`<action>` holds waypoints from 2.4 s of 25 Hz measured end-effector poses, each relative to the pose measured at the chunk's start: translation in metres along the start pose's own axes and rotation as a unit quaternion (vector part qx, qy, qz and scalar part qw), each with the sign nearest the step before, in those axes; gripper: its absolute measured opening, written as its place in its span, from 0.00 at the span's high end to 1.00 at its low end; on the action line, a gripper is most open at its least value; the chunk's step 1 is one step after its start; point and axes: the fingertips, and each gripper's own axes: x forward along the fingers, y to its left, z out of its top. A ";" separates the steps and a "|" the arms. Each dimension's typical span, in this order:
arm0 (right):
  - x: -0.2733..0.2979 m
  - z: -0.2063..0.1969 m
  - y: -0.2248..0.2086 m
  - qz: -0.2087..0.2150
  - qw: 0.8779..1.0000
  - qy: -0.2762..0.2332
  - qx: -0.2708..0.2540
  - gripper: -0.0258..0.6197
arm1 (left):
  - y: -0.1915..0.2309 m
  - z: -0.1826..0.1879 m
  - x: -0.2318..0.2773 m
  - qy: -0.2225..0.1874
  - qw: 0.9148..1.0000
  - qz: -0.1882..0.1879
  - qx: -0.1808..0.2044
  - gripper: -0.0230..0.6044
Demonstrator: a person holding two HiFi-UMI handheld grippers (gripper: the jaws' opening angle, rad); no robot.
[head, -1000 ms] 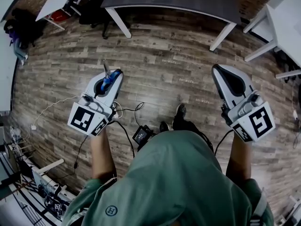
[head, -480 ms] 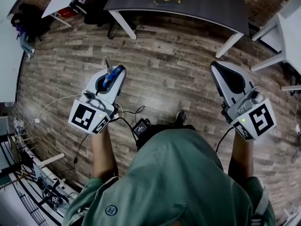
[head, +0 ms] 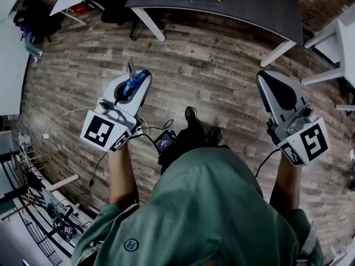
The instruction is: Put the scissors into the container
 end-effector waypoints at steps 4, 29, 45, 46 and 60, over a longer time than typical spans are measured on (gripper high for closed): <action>0.025 0.005 -0.009 -0.020 1.000 0.003 0.000 0.95 | 0.031 -0.004 0.014 -0.010 1.000 -0.013 -0.006 0.93; 0.149 0.033 -0.064 -0.077 0.996 0.026 -0.023 0.95 | 0.165 -0.012 0.090 -0.045 0.996 -0.080 -0.015 0.93; 0.177 0.031 -0.198 -0.027 1.000 -0.003 -0.014 0.95 | 0.190 0.012 0.206 -0.008 0.999 -0.040 -0.010 0.93; 0.178 0.030 -0.205 -0.024 1.000 -0.005 -0.013 0.95 | 0.190 0.013 0.212 -0.006 0.999 -0.038 -0.009 0.93; 0.221 0.013 -0.261 -0.017 1.000 0.005 0.006 0.95 | 0.232 0.010 0.267 0.016 0.999 -0.045 -0.013 0.93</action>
